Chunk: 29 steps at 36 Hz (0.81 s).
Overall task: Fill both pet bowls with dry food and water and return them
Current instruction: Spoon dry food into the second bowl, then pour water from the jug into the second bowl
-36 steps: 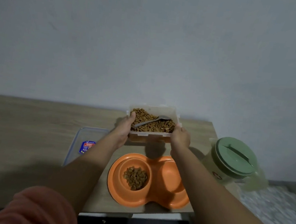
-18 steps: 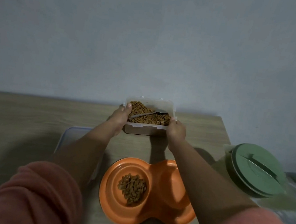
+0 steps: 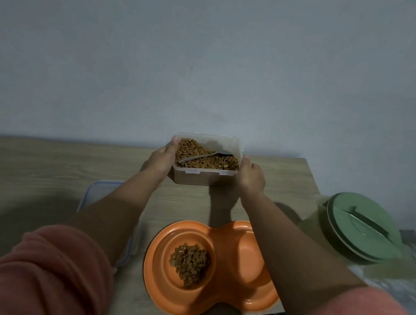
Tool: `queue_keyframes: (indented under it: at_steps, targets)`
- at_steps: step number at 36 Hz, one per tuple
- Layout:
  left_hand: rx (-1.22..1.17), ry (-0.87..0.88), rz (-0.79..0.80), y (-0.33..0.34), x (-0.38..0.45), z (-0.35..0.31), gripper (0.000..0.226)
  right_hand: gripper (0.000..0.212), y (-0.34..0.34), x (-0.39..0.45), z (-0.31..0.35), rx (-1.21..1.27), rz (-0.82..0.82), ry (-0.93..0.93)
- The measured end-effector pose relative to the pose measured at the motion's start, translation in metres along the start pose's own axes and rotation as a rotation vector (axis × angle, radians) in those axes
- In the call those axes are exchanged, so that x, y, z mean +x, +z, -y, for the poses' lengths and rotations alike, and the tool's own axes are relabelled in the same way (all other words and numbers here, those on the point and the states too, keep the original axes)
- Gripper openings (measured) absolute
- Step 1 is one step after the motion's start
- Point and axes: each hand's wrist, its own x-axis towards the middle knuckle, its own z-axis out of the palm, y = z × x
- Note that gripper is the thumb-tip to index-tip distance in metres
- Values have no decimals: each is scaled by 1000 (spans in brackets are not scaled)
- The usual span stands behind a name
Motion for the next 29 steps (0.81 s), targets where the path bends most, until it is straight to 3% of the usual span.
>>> queue_keyframes:
  at_steps: [8,19,29]
  targets:
    - [152,79,-137,-6,-63,-41,66,55,-35,-39,19,16,-125,-147]
    - [315,195,-184,-8,-135,-61,52,53,-96,-81,43,-32,-120,-360]
    - [330,223,-266,39,-217,-37,44,48,-176,-98,7,-143,-79,-502]
